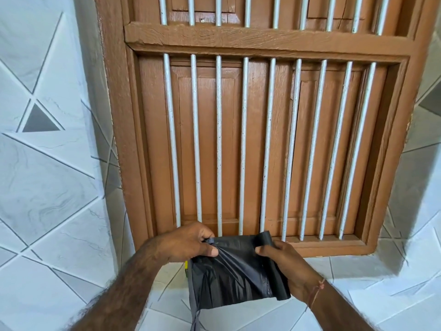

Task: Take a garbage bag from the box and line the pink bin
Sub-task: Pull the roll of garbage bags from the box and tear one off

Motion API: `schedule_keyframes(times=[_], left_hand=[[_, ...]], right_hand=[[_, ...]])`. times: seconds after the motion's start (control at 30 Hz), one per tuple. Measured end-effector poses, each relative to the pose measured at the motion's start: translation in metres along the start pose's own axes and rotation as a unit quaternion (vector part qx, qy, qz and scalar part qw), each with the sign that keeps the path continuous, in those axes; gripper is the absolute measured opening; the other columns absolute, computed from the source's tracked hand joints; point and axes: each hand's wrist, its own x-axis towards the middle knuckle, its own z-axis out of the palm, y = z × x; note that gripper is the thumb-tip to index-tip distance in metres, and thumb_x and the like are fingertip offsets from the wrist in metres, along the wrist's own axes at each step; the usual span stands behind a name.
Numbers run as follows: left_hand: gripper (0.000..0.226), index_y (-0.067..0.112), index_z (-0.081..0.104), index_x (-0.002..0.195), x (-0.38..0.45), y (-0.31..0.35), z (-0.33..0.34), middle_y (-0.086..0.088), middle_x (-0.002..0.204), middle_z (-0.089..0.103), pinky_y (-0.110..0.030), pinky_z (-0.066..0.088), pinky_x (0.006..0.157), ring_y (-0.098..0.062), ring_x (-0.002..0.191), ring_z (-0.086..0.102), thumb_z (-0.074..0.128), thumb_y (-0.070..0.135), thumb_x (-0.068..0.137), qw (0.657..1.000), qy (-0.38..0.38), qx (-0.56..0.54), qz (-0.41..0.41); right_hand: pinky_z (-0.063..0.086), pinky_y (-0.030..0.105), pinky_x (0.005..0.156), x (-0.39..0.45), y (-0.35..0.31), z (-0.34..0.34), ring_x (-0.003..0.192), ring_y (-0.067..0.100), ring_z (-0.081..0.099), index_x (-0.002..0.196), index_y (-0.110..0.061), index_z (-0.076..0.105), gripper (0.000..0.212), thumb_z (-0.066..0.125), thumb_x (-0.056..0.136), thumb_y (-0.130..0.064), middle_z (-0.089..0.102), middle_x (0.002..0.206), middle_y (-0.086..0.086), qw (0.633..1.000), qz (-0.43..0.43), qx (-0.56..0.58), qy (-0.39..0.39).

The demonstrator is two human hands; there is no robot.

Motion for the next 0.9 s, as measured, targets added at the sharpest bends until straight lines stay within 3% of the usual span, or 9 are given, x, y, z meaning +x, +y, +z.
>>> schedule_keyframes(times=[0.1, 0.3, 0.4, 0.5, 0.6, 0.73, 0.8, 0.9], left_hand=[[0.016, 0.005, 0.07, 0.089, -0.002, -0.001, -0.003, -0.003, 0.08, 0.065, -0.025, 0.045, 0.067, -0.013, 0.077, 0.059, 0.067, 0.02, 0.089, 1.0, -0.004, 0.003, -0.01], [0.017, 0.013, 0.075, 0.089, -0.009, -0.014, -0.011, -0.002, 0.088, 0.073, -0.033, 0.052, 0.079, -0.017, 0.086, 0.067, 0.069, 0.029, 0.086, 0.999, -0.009, 0.02, -0.032], [0.025, 0.011, 0.074, 0.099, -0.01, -0.021, -0.008, -0.008, 0.1, 0.074, -0.035, 0.052, 0.09, -0.021, 0.096, 0.067, 0.069, 0.032, 0.086, 0.998, -0.036, 0.029, -0.049], [0.027, 0.007, 0.071, 0.095, -0.01, -0.024, 0.001, 0.001, 0.082, 0.067, -0.027, 0.045, 0.076, -0.009, 0.079, 0.059, 0.071, 0.033, 0.085, 0.997, -0.055, 0.022, -0.051], [0.026, 0.02, 0.07, 0.093, -0.003, -0.02, 0.017, 0.013, 0.076, 0.068, -0.02, 0.043, 0.073, -0.001, 0.073, 0.058, 0.073, 0.042, 0.08, 0.998, -0.045, -0.007, -0.045], [0.037, 0.013, 0.07, 0.102, 0.017, -0.008, 0.046, 0.004, 0.096, 0.072, -0.023, 0.045, 0.084, -0.006, 0.091, 0.064, 0.067, 0.046, 0.085, 0.995, -0.003, -0.101, 0.026], [0.036, 0.005, 0.066, 0.087, 0.025, -0.004, 0.058, -0.003, 0.082, 0.06, -0.031, 0.04, 0.076, -0.013, 0.08, 0.055, 0.064, 0.04, 0.088, 0.99, 0.043, -0.117, 0.062], [0.032, 0.005, 0.062, 0.074, 0.032, -0.002, 0.068, -0.002, 0.072, 0.049, -0.03, 0.036, 0.069, -0.012, 0.07, 0.045, 0.061, 0.032, 0.091, 0.988, 0.1, -0.095, 0.072]], right_hand=[[0.059, 0.039, 0.079, 0.001, 0.002, -0.001, 0.09, 0.033, 0.073, 0.105, -0.005, 0.071, 0.028, 0.077, 0.078, -0.012, 0.075, 0.099, 0.019, 0.999, -0.026, -0.032, 0.006], [0.055, 0.039, 0.079, -0.003, -0.008, -0.008, 0.087, 0.033, 0.07, 0.102, -0.006, 0.071, 0.02, 0.064, 0.084, -0.013, 0.075, 0.092, 0.017, 0.999, -0.002, 0.006, 0.034], [0.056, 0.041, 0.088, -0.009, -0.012, -0.003, 0.093, 0.029, 0.072, 0.103, -0.011, 0.073, 0.024, 0.071, 0.085, -0.026, 0.078, 0.096, 0.01, 0.999, -0.032, -0.018, 0.014], [0.056, 0.032, 0.078, -0.017, -0.019, 0.006, 0.087, 0.019, 0.073, 0.094, -0.015, 0.076, 0.023, 0.073, 0.083, -0.034, 0.079, 0.089, 0.003, 0.996, -0.078, -0.04, 0.022], [0.055, 0.026, 0.066, -0.025, -0.026, 0.015, 0.076, 0.017, 0.074, 0.086, -0.014, 0.075, 0.021, 0.075, 0.081, -0.034, 0.079, 0.082, 0.005, 0.993, -0.103, -0.048, 0.024], [0.058, 0.026, 0.063, -0.03, -0.03, 0.021, 0.071, 0.017, 0.073, 0.084, -0.013, 0.074, 0.021, 0.077, 0.08, -0.033, 0.078, 0.08, 0.006, 0.99, -0.117, -0.074, 0.012], [0.057, 0.025, 0.062, -0.031, -0.03, 0.021, 0.068, 0.016, 0.071, 0.082, -0.01, 0.073, 0.021, 0.077, 0.08, -0.03, 0.075, 0.075, 0.006, 0.99, -0.125, -0.066, 0.005], [0.056, 0.026, 0.061, -0.028, -0.027, 0.019, 0.067, 0.016, 0.07, 0.079, -0.01, 0.073, 0.018, 0.077, 0.08, -0.028, 0.074, 0.073, 0.007, 0.989, -0.133, -0.065, 0.03]])
